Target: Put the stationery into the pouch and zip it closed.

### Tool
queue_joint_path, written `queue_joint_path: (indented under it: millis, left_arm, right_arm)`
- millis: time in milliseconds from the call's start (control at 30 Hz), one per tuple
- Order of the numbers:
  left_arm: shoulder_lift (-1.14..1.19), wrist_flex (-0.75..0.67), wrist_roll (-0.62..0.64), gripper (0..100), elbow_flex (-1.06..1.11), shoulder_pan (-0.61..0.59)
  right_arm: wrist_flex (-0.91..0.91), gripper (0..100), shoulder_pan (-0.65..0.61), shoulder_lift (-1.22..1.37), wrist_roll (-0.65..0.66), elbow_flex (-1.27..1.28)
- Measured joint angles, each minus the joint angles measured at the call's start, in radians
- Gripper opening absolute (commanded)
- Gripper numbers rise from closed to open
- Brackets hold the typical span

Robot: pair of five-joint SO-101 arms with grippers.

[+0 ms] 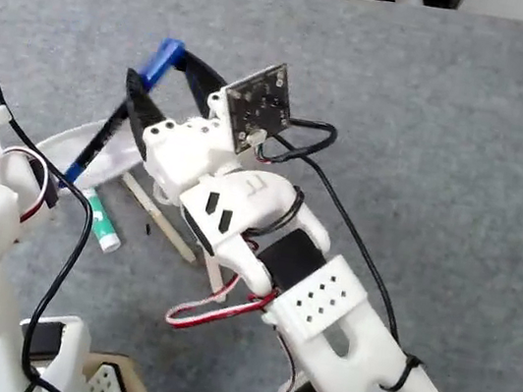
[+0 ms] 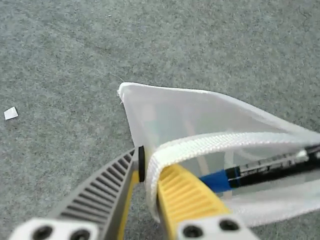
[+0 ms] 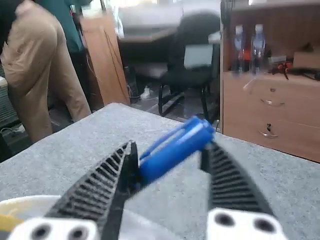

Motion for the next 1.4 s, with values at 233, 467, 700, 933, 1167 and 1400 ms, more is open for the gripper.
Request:
queue_joint_path:
  millis: [233,467,700,933,1167,1400]
  left_arm:
    - [0.0,0.0,0.002,3,0.0,0.002]
    - [0.0,0.0,0.002,3,0.0,-0.048]
    - [0.0,0.0,0.002,3,0.0,-0.144]
    - [0.0,0.0,0.002,3,-0.026,-0.318]
    - [0.0,0.0,0.021,3,0.008,-0.459]
    - [0.0,0.0,0.028,3,0.009,-0.465]
  right_arm:
    - [0.02,26.6,-0.002,-0.054,-0.006,-0.002]
    - [0.055,26.6,0.012,-0.14,-0.006,-0.031]
    - [0.44,26.6,0.209,-0.279,-0.006,-0.029]
    - [0.733,26.6,0.245,-0.321,-0.006,0.123]
    - [0.741,26.6,0.144,-0.144,-0.008,0.184]
    - [0.667,26.6,0.121,0.287,-0.103,0.029]
